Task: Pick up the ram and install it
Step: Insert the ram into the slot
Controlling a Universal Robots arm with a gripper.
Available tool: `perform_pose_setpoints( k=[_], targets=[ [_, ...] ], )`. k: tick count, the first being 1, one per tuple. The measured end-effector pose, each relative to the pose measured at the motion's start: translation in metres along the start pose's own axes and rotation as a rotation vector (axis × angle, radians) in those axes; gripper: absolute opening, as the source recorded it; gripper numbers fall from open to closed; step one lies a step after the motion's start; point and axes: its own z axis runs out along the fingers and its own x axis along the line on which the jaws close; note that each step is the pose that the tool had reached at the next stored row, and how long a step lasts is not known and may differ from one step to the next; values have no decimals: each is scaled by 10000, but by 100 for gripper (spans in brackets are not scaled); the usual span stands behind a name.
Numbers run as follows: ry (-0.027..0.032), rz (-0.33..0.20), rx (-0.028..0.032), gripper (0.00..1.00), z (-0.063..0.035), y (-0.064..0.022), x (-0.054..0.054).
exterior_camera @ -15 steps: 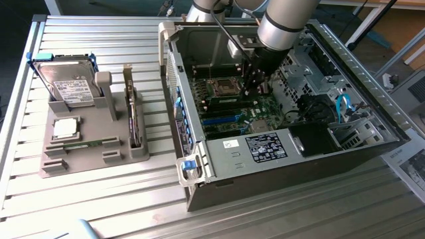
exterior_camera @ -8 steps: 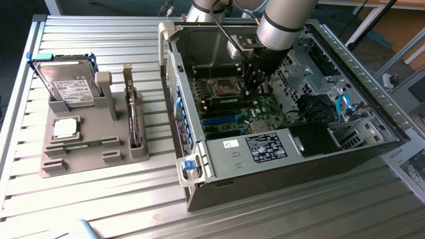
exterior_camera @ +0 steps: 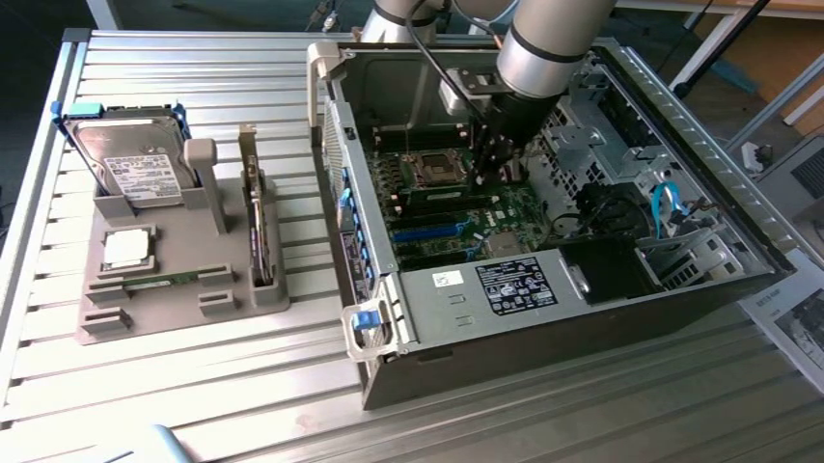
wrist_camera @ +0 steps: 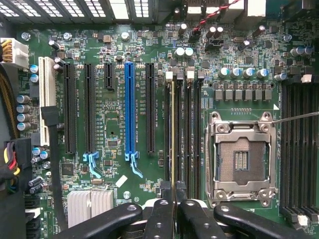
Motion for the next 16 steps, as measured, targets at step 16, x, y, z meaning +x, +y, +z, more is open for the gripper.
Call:
perform_pose_setpoints(
  k=[16],
  targets=[
    [-2,-58,92,12,46,55,4]
  ],
)
